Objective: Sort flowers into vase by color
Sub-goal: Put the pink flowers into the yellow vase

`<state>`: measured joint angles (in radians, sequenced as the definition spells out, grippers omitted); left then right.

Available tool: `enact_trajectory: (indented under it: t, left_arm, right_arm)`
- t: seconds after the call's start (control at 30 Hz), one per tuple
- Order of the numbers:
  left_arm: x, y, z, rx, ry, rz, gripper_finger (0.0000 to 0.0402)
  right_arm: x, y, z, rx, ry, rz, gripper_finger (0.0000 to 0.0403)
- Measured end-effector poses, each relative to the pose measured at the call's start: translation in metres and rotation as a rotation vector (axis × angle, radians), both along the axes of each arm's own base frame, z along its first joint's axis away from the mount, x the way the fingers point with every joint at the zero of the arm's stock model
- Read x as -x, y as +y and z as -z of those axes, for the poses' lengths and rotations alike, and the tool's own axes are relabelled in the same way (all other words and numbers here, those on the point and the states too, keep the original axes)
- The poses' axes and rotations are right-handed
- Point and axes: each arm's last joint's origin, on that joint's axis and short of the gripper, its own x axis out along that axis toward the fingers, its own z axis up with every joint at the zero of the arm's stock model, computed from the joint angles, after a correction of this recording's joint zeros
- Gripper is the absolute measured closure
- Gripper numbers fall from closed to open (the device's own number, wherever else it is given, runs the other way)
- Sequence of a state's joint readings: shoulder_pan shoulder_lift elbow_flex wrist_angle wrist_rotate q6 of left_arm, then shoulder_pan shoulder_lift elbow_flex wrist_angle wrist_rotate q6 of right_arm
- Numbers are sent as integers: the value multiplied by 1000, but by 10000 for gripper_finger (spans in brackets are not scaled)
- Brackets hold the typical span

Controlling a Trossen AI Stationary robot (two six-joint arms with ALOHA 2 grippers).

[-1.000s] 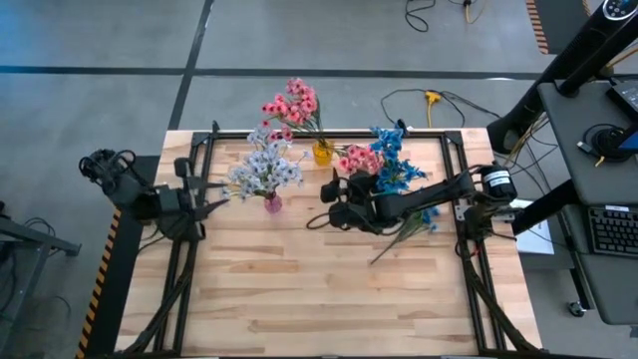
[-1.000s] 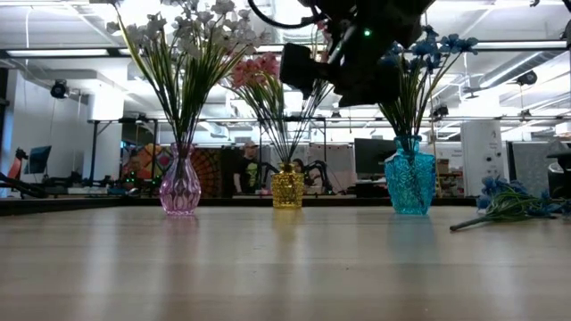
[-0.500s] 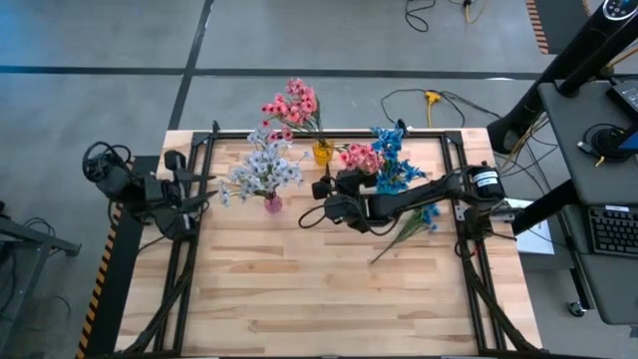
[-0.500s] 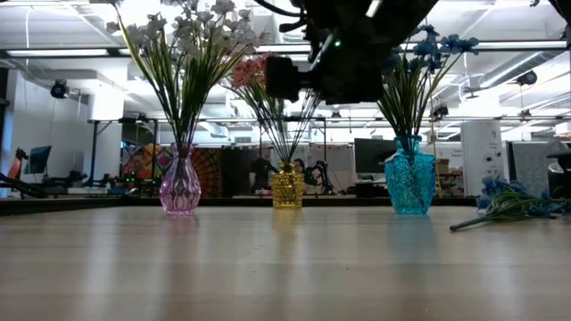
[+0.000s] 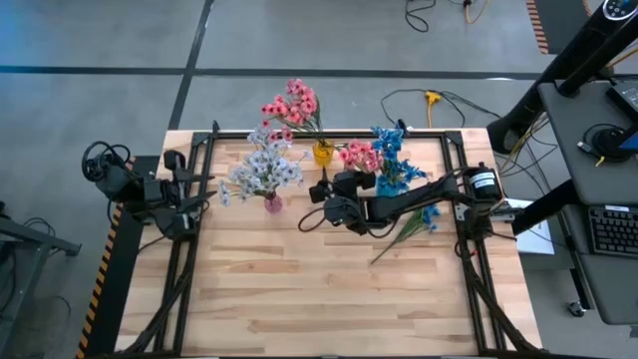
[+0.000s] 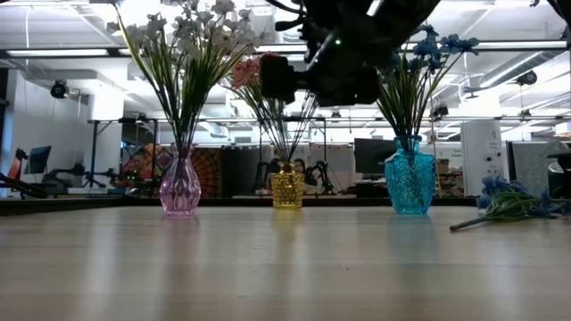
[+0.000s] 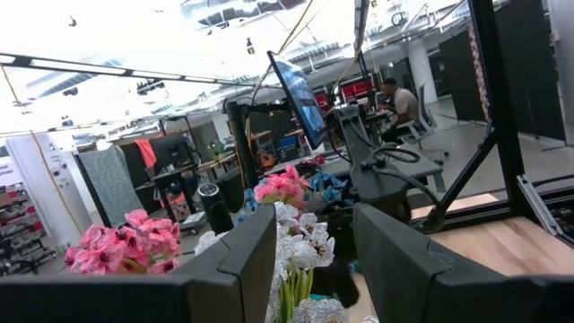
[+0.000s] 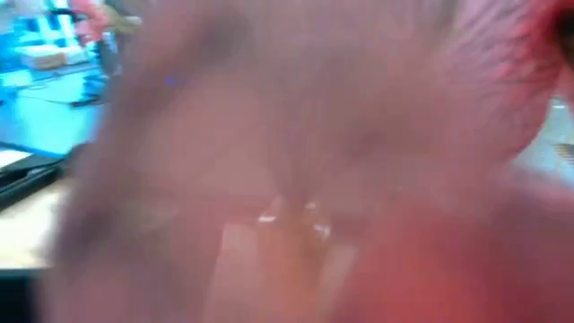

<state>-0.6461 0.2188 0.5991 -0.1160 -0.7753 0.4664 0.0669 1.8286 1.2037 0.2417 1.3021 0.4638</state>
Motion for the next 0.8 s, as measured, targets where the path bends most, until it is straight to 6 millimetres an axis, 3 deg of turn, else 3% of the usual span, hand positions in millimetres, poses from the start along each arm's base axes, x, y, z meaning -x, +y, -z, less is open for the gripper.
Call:
enact_trajectory:
  t: [0.53, 0.67, 0.8]
  left_arm:
    - [0, 0, 1, -3, 7, 1, 267]
    - [0, 0, 1, -4, 6, 0, 267]
    - [1, 1, 1, -7, 5, -1, 267]
  right_arm:
    - [40, 29, 63, -7, 19, -21, 101]
    - [40, 34, 77, 3, 19, -32, 103]
    - [28, 38, 85, 24, 32, -46, 109]
